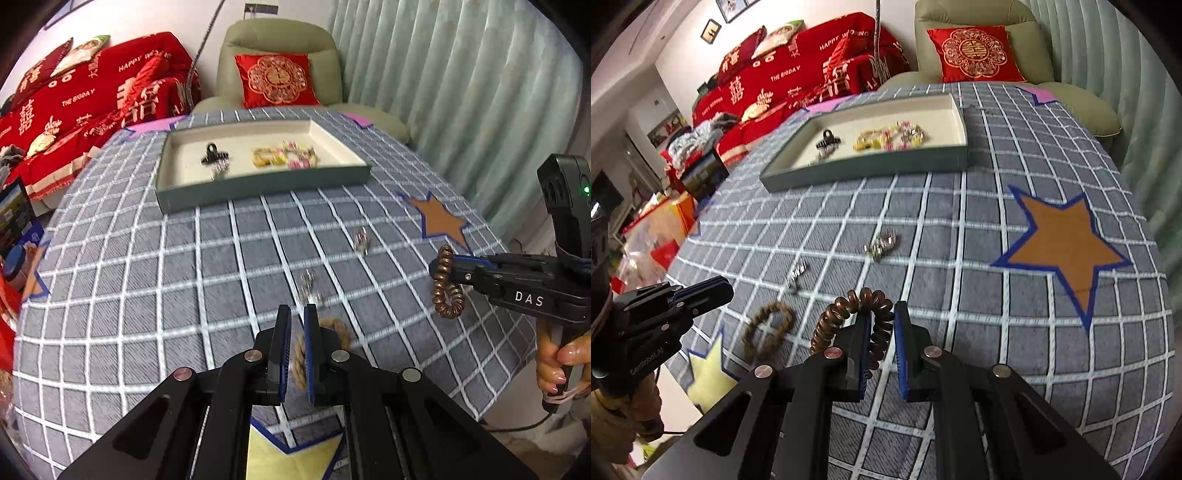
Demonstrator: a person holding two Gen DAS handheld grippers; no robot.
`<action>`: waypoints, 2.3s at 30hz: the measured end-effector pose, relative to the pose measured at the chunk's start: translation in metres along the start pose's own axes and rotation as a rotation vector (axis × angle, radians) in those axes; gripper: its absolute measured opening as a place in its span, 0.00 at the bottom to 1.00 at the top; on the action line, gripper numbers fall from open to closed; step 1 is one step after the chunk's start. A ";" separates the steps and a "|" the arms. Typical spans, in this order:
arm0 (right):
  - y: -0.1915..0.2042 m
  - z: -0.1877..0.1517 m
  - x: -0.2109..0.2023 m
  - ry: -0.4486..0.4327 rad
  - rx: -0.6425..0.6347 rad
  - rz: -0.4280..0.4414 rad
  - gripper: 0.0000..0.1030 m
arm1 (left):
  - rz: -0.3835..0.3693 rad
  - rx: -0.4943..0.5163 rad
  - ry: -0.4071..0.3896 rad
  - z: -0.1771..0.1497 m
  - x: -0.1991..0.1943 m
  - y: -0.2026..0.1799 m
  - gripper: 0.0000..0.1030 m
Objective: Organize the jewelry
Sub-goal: 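Grasp the braided rope bracelet with the left tool while the right tool grasps the brown coil hair tie, then carry the rope bracelet and coil hair tie into the tray with both tools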
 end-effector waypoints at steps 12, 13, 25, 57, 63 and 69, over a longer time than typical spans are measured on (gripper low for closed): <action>-0.001 0.009 0.004 0.003 0.015 0.032 0.13 | 0.077 0.040 0.081 -0.018 0.013 -0.009 0.18; -0.003 0.007 0.004 0.005 0.018 0.033 0.13 | 0.077 0.040 0.088 -0.021 0.014 -0.010 0.41; -0.020 0.002 0.000 0.002 0.067 0.028 0.13 | 0.113 0.136 0.139 -0.032 0.035 -0.028 0.86; 0.002 0.140 -0.055 -0.122 -0.009 0.073 0.13 | 0.090 -0.037 -0.136 0.114 -0.033 0.018 0.21; 0.003 0.199 -0.067 -0.152 -0.012 0.078 0.13 | 0.132 -0.060 -0.202 0.169 -0.029 0.039 0.21; 0.007 0.249 -0.056 -0.167 -0.033 0.041 0.13 | 0.158 -0.097 -0.225 0.211 -0.005 0.060 0.21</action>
Point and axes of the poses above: each gripper's, at about its wrist camera, not at the fingertips, and x roughly the way its jaws point, y to its left, z to its top, the point moved 5 cm from there along x, roughly the way its jaws point, and after that the axes turned 5 degrees about z, right-handed, at the moved point
